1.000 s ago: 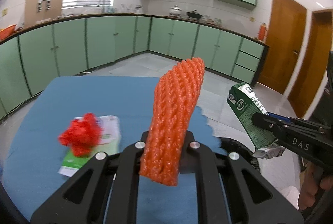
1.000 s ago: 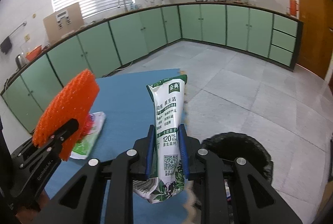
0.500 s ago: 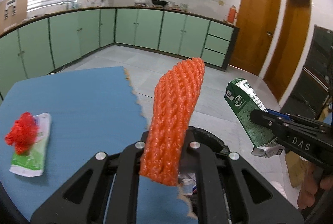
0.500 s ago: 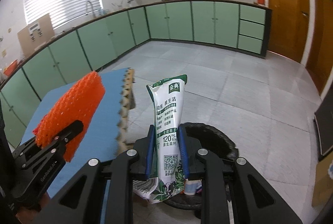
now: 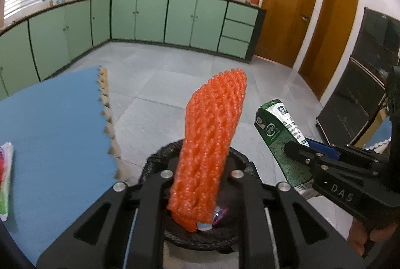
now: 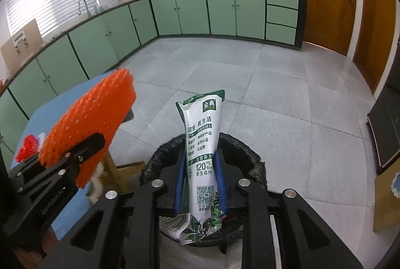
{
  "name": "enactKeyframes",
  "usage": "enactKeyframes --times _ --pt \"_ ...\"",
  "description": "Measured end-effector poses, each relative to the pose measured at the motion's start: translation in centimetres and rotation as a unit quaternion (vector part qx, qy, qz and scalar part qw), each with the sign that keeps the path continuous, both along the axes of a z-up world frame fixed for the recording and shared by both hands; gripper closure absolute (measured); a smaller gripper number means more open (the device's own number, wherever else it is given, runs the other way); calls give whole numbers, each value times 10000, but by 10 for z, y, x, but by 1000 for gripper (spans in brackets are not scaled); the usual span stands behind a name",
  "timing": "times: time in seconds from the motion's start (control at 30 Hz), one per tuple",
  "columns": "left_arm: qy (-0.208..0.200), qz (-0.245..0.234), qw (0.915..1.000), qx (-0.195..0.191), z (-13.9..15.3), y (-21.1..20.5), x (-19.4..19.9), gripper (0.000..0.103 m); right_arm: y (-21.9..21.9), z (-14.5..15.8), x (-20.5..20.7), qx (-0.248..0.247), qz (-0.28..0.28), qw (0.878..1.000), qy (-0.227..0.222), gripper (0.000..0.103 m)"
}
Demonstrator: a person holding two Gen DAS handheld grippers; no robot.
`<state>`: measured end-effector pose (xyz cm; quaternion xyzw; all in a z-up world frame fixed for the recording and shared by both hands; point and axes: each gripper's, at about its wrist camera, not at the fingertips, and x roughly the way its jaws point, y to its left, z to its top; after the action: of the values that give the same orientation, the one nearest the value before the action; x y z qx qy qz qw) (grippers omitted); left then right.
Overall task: Collect trash
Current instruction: 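Open both tools to drop the net and box into the bin, then move both tools back to the mat and grasp the red plastic bag with the left tool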
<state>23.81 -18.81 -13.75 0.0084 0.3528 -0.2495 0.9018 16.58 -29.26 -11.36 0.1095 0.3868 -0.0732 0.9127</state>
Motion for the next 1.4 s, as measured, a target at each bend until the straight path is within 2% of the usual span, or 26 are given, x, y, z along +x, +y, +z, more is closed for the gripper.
enactKeyframes --times 0.03,0.1,0.17,0.23,0.3,0.4,0.53,0.7,1.0,1.1,1.4 --pt "68 3 10000 -20 -3 -2 3 66 -1 -3 1 -21 -6 10000 38 74" --pt "173 36 9998 -108 -7 0 7 57 -6 -9 3 -82 -69 9999 102 63" --pt "251 51 9996 -141 -10 2 10 55 -11 -13 3 -100 -180 9997 122 63" --pt "292 89 9994 -177 -12 5 12 48 -17 -17 2 -43 -276 9995 144 58" --pt "327 133 9992 -208 -11 8 16 47 -22 -17 1 -26 -340 9994 117 55" --pt "285 194 9991 -249 -8 12 15 38 -26 -15 -2 -79 -471 9989 23 40" --pt "140 301 9991 -280 3 25 13 34 -26 -8 -2 -164 -584 9981 -109 21" --pt "-123 547 9981 -257 18 49 4 29 -20 6 -4 -270 -576 9973 -364 8" --pt "-504 1309 9901 -49 43 126 -12 28 32 26 1 -269 -111 9970 -716 6" --pt "-599 1677 9840 68 48 161 -16 28 58 32 6 -273 145 9959 -855 6" --pt "-714 2780 9566 505 52 264 -18 28 152 35 30 -149 972 9889 -1110 6"
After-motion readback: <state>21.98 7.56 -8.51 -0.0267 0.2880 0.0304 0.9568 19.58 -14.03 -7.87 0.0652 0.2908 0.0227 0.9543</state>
